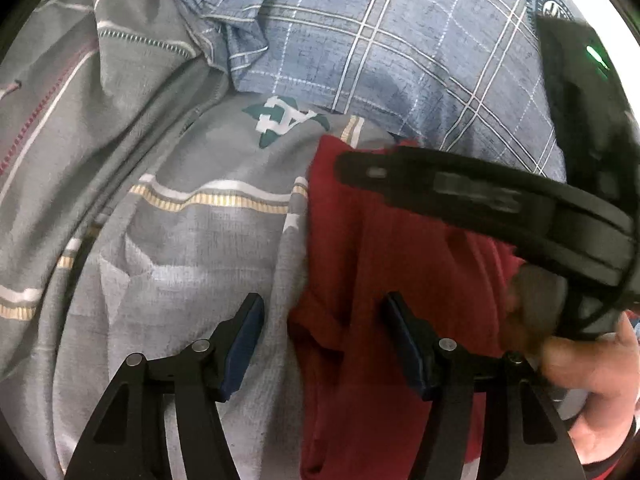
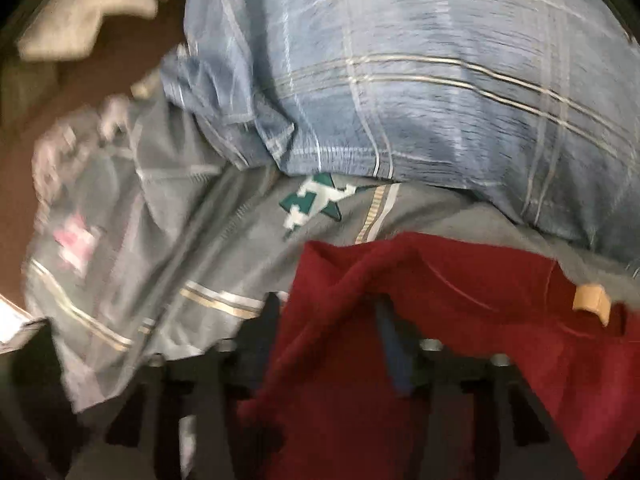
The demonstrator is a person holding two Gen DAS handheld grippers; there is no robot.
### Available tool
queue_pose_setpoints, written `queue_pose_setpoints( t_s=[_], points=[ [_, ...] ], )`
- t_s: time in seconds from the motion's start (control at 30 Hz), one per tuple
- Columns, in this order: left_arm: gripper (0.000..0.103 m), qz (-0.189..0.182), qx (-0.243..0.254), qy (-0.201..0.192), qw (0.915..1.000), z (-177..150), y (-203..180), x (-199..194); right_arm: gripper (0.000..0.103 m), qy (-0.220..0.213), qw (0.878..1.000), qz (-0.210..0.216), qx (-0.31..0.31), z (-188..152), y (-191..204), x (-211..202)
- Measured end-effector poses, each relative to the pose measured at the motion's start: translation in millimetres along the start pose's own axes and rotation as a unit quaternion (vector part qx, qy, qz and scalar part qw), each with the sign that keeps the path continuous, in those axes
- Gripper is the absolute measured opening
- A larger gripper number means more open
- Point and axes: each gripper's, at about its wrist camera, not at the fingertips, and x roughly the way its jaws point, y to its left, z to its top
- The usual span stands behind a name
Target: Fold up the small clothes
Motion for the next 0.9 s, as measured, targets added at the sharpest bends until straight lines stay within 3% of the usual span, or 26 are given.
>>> queue_pose_setpoints(
  t_s=[0.1, 0.17, 0.23, 0.27, 0.3, 0.37, 0.57, 0.63, 0.73, 0.8, 0.9],
  points=[
    [0.063, 0.025, 0.005, -0.002, 0.9997, 0, 0, 3, 0.069, 0.023, 0.999, -0.029, -0.028, 5, 18, 22],
    [0.067, 0.014, -0.001, -0.004, 0.9999, 1, 0, 1, 0.066, 0.031, 0.998, -0.046, -0.039, 6, 18, 32],
    [0.067, 0.006, -0.004, 0.002, 1.0, 2, 0, 1, 0.054, 0.021, 0.998, -0.043, -0.028, 6, 8, 34],
    [0.067, 0.009, 0.0, 0.001, 1.0, 1, -1, 2, 0.032, 0.019, 0.999, -0.039, -0.018, 6, 1, 33],
    [0.067, 0.011, 0.004, 0.0, 0.9999, 1, -2, 1, 0.019, 0.018, 0.999, -0.039, -0.013, 6, -9, 30],
    [0.067, 0.008, 0.009, -0.004, 0.9999, 1, -4, 0, 0.01, 0.016, 1.0, -0.005, 0.007, 3, -24, 20],
    [0.064, -0.004, 0.046, -0.014, 0.9989, -4, -14, 3, 0.008, -0.023, 0.999, 0.025, 0.038, -10, -46, -13],
    [0.047, -0.003, 0.056, -0.019, 0.9983, -4, -17, 2, 0.0, -0.031, 0.998, 0.032, 0.053, -15, -54, -21],
    [0.025, 0.004, 0.074, -0.045, 0.9963, -1, -17, -5, 0.0, -0.041, 0.996, 0.025, 0.074, -19, -67, -32],
    [0.022, -0.014, 0.069, -0.05, 0.9963, -2, -15, -10, 0.0, -0.04, 0.994, 0.037, 0.098, -20, -77, -36],
    [0.02, -0.02, 0.067, -0.05, 0.9963, -1, -12, -11, 0.012, -0.041, 0.991, 0.072, 0.108, -22, -73, -46]
  ],
)
